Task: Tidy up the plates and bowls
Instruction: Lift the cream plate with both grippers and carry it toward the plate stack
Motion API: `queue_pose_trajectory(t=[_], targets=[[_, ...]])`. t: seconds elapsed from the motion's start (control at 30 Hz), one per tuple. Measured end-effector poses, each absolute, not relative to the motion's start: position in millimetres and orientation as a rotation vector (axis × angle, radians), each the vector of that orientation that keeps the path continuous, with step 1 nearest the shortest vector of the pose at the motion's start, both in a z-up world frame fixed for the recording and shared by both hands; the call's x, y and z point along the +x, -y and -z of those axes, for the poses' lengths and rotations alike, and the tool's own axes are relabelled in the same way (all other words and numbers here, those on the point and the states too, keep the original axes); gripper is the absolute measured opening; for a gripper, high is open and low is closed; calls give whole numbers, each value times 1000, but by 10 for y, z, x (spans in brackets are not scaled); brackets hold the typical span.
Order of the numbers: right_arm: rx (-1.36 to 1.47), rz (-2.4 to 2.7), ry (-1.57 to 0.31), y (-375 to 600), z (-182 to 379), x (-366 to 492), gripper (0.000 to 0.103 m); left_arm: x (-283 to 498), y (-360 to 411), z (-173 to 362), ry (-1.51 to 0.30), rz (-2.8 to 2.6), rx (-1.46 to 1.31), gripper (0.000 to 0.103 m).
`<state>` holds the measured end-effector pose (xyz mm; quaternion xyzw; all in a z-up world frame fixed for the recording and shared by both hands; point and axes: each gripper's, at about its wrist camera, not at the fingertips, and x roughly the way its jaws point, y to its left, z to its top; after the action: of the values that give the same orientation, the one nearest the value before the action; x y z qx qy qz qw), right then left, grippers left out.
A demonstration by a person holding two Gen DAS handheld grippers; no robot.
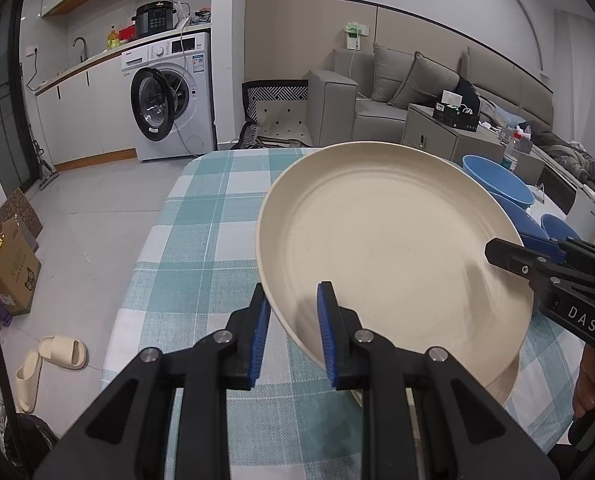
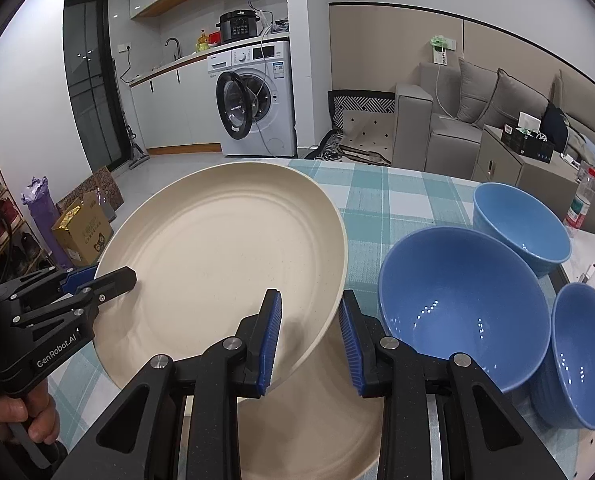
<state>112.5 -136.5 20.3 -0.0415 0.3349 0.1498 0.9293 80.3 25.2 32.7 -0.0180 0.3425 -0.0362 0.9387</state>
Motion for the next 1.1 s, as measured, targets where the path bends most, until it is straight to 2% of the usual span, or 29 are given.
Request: queue_pose_trajectory(t=[1.1], targets=[[-73, -296, -722, 1703, 159, 710, 30, 626, 31, -155, -744, 121, 11, 21]])
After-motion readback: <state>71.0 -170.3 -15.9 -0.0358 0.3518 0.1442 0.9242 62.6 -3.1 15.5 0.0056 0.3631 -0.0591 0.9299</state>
